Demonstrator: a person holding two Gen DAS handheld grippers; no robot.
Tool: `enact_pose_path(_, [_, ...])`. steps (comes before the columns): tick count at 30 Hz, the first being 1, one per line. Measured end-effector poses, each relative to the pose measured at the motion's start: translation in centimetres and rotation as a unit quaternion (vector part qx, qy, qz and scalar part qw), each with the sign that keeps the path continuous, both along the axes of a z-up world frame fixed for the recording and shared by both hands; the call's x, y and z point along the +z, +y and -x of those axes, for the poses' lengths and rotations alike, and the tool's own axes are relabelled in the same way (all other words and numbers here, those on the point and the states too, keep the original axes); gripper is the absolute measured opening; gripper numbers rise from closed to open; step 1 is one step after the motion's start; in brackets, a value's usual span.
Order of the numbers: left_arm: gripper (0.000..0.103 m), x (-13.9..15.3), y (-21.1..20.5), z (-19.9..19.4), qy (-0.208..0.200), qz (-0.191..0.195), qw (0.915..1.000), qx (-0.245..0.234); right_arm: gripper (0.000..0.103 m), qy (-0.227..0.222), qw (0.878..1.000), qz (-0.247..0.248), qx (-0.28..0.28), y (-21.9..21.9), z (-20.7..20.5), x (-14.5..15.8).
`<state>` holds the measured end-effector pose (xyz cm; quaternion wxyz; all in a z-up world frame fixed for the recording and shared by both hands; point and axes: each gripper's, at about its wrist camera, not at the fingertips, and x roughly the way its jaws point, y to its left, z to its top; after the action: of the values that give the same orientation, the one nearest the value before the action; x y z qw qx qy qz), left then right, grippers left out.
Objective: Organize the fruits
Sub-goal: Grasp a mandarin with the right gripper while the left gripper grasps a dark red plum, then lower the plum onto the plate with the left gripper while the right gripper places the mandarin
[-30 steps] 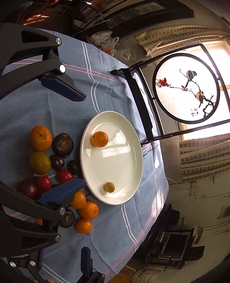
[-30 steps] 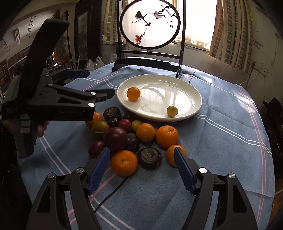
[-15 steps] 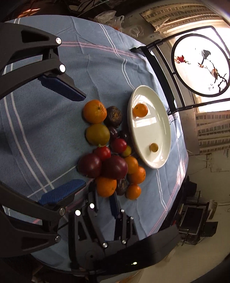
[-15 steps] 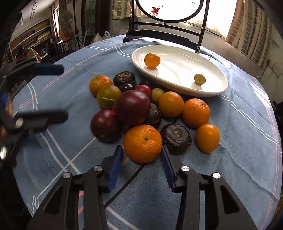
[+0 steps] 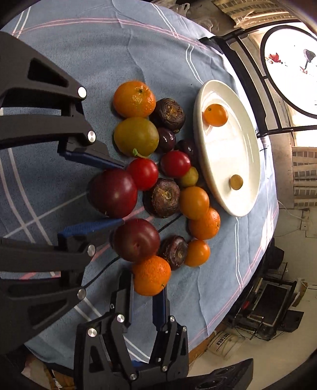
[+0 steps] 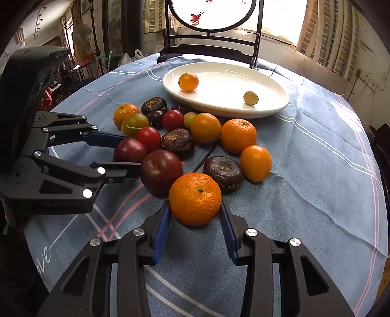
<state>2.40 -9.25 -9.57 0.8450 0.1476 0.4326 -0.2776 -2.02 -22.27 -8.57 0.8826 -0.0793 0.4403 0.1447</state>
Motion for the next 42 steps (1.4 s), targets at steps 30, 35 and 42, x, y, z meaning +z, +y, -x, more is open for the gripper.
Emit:
enact_pose_path(30, [0.041, 7.1, 0.4, -11.0, -0.077, 0.008, 0.9926, 0.093, 0.041, -0.065, 0.997, -0.028, -0.020, -0.2, -9.0, 6.0])
enact_pose_path(35, [0.041, 7.3, -1.1, -15.5, -0.087, -0.004, 0.9893, 0.117, 0.041, -0.052, 0.997, -0.032, -0.041, 0.1, -14.4, 5.3])
enact_pose_path(42, [0.053, 5.8, -1.1, -19.2, -0.072, -0.022, 0.9860, 0.149, 0.045, -0.019, 0.997, -0.030, -0.070, -0.5, -19.5, 3.4])
